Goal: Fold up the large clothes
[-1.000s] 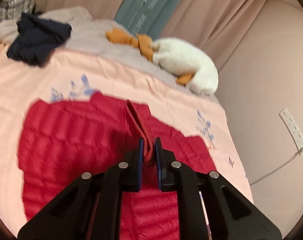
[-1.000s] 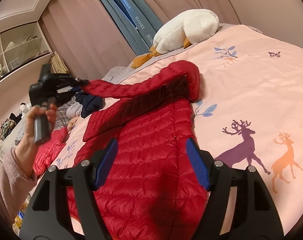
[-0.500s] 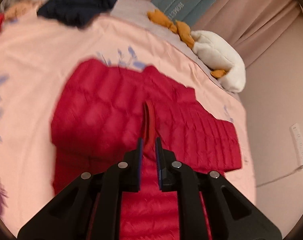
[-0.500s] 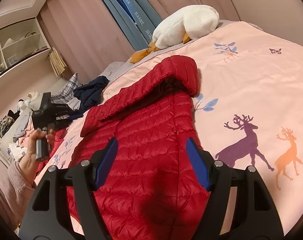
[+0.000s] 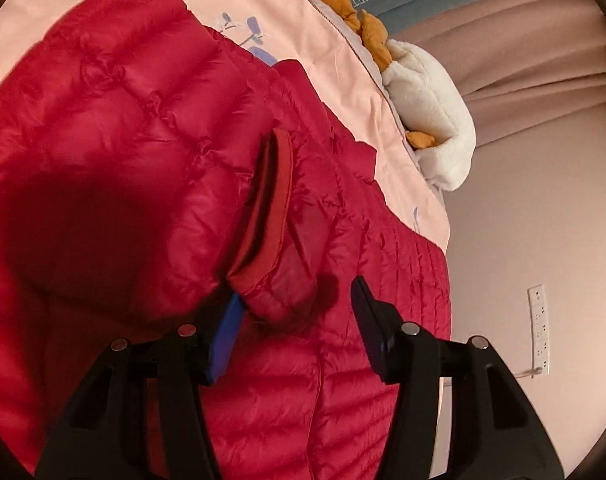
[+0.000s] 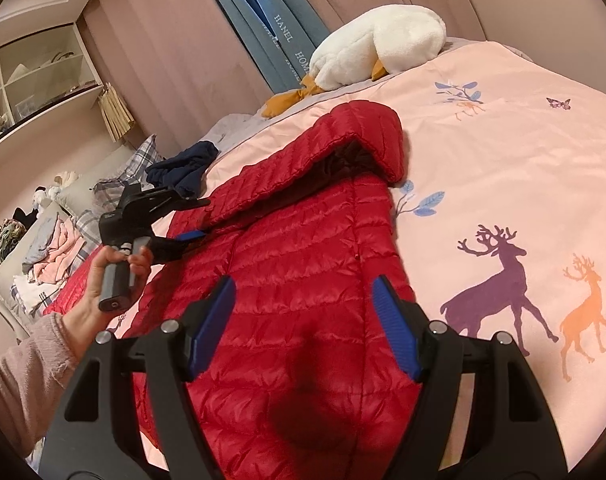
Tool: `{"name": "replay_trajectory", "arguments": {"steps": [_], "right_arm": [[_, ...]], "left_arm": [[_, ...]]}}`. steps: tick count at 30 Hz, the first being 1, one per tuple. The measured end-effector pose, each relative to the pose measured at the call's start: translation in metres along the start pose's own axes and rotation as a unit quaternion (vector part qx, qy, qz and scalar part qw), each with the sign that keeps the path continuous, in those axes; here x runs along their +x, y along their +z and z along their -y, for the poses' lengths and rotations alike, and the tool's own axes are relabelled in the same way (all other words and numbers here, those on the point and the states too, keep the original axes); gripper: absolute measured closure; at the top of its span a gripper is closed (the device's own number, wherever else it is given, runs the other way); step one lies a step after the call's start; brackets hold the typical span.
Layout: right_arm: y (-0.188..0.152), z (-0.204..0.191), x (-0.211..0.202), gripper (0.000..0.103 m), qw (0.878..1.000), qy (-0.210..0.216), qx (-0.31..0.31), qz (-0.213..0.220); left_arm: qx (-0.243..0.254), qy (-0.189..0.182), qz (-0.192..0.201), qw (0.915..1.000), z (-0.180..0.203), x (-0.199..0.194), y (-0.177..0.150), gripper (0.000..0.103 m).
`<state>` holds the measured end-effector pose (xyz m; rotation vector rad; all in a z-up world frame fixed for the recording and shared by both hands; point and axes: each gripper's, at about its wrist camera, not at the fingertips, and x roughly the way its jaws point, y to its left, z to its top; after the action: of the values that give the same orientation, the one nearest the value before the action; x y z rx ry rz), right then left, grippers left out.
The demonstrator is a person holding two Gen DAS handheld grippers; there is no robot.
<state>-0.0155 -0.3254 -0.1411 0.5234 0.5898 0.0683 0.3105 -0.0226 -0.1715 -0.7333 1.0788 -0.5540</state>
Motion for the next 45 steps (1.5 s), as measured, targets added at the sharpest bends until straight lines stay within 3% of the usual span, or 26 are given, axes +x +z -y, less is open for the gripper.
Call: {"name": "replay_trajectory", "arguments": {"steps": [1,3,6,9,17,20,25,29,32,34,37,43,45], "right_arm": [[0.0,0.001,0.001,0.031,1.0,-0.002,0.0,-0.001],[-0.001,0.002,0.002,0.031,1.0,-0.003,0.002,-0.004],[-0.002,0.003,0.003,0.031,1.0,-0.006,0.002,-0.007],[-0.003,0.002,0.003,0.031,1.0,-0.009,0.001,-0.009],[-0.002,-0.002,-0.001,0.031,1.0,-0.008,-0.004,-0.003],[-0.003,-0.006,0.0,0.031,1.0,-0.004,-0.007,-0.006],[-0.004,-0.014,0.001,0.031,1.0,-0.007,-0.017,-0.01],[0.0,-0.016,0.001,0.029,0.999,-0.018,-0.025,-0.015],[0.011,-0.018,0.002,0.028,0.998,-0.036,-0.048,-0.015],[0.02,-0.021,0.006,0.027,0.996,-0.049,-0.065,-0.018],[0.041,-0.025,0.025,0.027,0.991,-0.084,-0.097,-0.029],[0.078,-0.036,0.077,0.029,0.989,-0.083,-0.114,-0.039],[0.091,-0.04,0.101,0.032,0.988,-0.085,-0.122,-0.046]], "left_arm": [[-0.005,-0.001,0.008,1.0,-0.002,0.001,0.0,0.054],[-0.019,-0.004,0.011,0.9997,-0.007,0.003,0.0,0.082],[-0.028,-0.006,0.025,0.9993,-0.011,-0.001,-0.001,0.094],[-0.006,-0.001,0.05,0.9987,0.002,-0.014,-0.001,0.097],[0.053,0.024,0.151,0.9868,0.024,-0.105,0.008,0.097],[0.052,0.05,0.155,0.9853,0.013,-0.119,0.011,0.097],[0.036,0.083,0.122,0.9884,-0.013,-0.107,0.008,0.096],[0.022,0.141,0.093,0.9854,-0.039,-0.091,0.003,0.077],[0.021,0.165,0.087,0.9822,-0.049,-0.09,0.002,0.048],[0.034,0.173,0.092,0.9801,-0.049,-0.097,0.001,0.047],[0.081,0.196,0.102,0.972,-0.037,-0.102,0.002,0.047],[0.218,0.234,0.113,0.9407,0.013,-0.09,-0.009,0.047],[0.264,0.248,0.109,0.9258,0.031,-0.077,-0.014,0.056]]}}
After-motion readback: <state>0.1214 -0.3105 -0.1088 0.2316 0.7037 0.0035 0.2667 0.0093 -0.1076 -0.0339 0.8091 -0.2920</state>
